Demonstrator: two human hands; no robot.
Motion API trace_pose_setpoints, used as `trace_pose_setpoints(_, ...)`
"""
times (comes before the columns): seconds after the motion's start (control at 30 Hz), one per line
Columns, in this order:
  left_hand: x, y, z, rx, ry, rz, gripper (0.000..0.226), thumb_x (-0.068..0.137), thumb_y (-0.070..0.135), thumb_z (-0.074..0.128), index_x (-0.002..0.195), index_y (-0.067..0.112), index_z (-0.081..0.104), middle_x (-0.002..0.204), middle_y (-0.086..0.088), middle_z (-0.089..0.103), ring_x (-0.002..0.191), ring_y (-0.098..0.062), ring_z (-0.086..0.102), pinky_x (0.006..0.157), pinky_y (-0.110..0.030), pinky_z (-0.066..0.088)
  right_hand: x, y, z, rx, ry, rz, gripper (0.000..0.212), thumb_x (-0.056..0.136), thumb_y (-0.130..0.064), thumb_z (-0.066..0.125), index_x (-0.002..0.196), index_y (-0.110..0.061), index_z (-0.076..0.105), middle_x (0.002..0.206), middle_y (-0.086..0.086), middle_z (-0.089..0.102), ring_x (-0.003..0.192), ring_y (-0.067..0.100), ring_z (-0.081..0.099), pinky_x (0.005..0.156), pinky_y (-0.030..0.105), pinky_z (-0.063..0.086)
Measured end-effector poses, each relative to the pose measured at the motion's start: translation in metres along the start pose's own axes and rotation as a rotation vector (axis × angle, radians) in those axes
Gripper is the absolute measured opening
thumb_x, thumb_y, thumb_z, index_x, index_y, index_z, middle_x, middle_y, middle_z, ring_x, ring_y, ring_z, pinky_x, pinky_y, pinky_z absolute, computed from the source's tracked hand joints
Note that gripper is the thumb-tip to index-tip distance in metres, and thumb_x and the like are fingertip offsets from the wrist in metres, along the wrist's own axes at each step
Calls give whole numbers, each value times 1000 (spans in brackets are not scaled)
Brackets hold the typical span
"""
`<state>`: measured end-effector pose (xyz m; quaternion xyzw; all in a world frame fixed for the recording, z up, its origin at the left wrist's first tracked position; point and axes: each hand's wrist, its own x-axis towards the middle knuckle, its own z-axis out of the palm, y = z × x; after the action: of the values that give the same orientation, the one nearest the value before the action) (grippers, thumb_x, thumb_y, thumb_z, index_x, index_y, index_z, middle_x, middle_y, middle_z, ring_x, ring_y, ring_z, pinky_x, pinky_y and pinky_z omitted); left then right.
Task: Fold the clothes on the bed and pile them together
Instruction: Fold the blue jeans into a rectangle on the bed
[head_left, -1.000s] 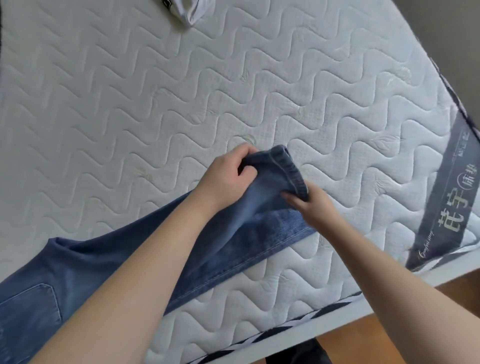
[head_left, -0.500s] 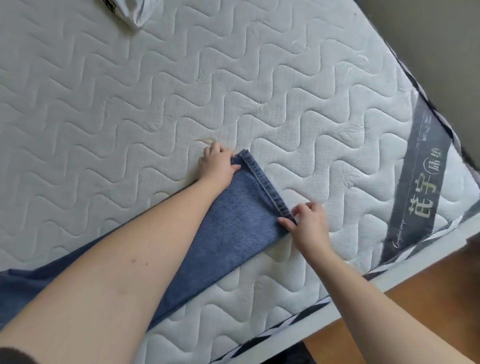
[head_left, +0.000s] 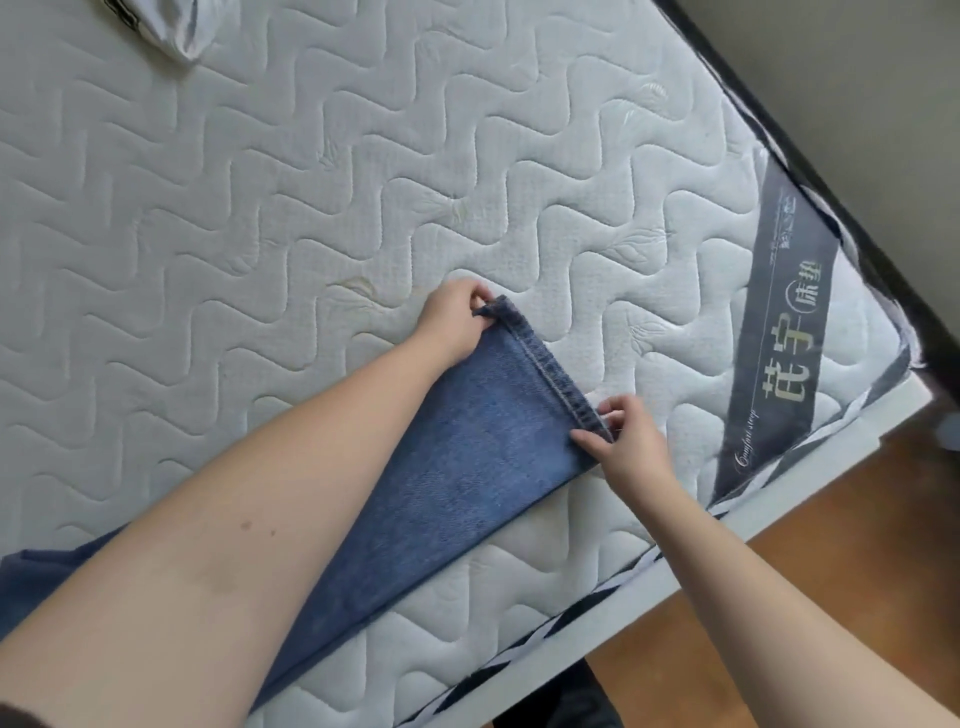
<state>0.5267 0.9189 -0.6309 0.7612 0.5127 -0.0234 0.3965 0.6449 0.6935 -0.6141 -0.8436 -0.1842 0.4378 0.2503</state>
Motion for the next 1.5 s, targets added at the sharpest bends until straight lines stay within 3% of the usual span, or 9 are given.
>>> trace_pose_setpoints(0.17, 6, 22, 25, -13, -23, -3, 21, 90, 10, 62, 107, 19, 56, 106, -2, 62, 97, -23, 58, 90, -35, 47, 10, 13, -12, -27, 56, 16, 41, 80, -20, 79, 111, -20, 52, 95, 1, 61, 84, 20, 59, 68, 26, 37)
trace_pose_setpoints(0.3, 1, 8, 12, 78, 59, 91, 35, 88, 19, 68, 121, 19, 55, 105, 1, 56, 104, -21, 55, 94, -37, 44, 3, 9, -5, -259, 142, -56, 38, 83, -25, 75, 115, -18, 56, 109, 4, 60, 103, 25, 56, 88, 39, 44)
trace_pose_setpoints(0.47, -17, -31, -16, 0, 66, 173, 31, 93, 10, 60, 123, 13, 59, 112, -5, 56, 97, -17, 55, 95, -26, 43, -20, -21, 20, -469, 329, -186, 54, 85, -27, 68, 134, -20, 47, 131, 7, 48, 123, 29, 41, 103, 42, 28)
trace_pose_setpoints(0.6, -36, -70, -42, -50, 118, 101, 22, 95, 11, 55, 114, 16, 65, 102, 1, 59, 83, -11, 54, 80, -17, 40, -30, -48, 57, -460, 175, -313, 59, 91, -31, 61, 143, -12, 40, 141, 7, 45, 132, 27, 38, 107, 39, 28)
trace_pose_setpoints(0.8, -94, -149, -83, -83, 210, -10, 20, 94, 9, 54, 106, 17, 68, 99, 1, 68, 93, -16, 63, 83, -25, 46, -53, -72, 124, -458, -114, -470, 49, 95, -23, 55, 140, -10, 43, 138, 7, 47, 128, 23, 43, 107, 32, 30)
trace_pose_setpoints(1.0, -178, -259, -123, -78, 379, -165, 21, 95, 10, 52, 106, 20, 68, 104, -1, 68, 91, -16, 61, 80, -26, 44, -84, -94, 202, -575, -221, -630, 44, 96, -21, 52, 138, -10, 47, 140, 5, 46, 131, 22, 38, 110, 32, 29)
trace_pose_setpoints(1.1, -230, -315, -144, -40, 455, -229, 24, 96, 12, 50, 114, 20, 65, 110, 4, 61, 99, -11, 57, 85, -21, 39, -103, -107, 244, -617, -253, -708, 42, 97, -20, 52, 138, -11, 48, 140, 4, 47, 131, 22, 38, 109, 30, 30)
trace_pose_setpoints(1.27, -306, -388, -165, 96, 581, -412, 36, 94, 18, 57, 129, 15, 58, 129, -8, 57, 118, -28, 51, 100, -39, 40, -143, -130, 307, -707, -303, -849, 42, 96, -18, 52, 137, -11, 50, 137, 5, 51, 126, 26, 42, 104, 32, 31)
trace_pose_setpoints(1.5, -336, -449, -174, 64, 421, -633, 53, 90, 52, 60, 131, 20, 55, 131, -9, 57, 120, -31, 51, 99, -41, 41, -181, -150, 386, -746, -382, -1008, 41, 98, -19, 50, 139, -15, 49, 140, -1, 49, 128, 23, 41, 106, 35, 32)
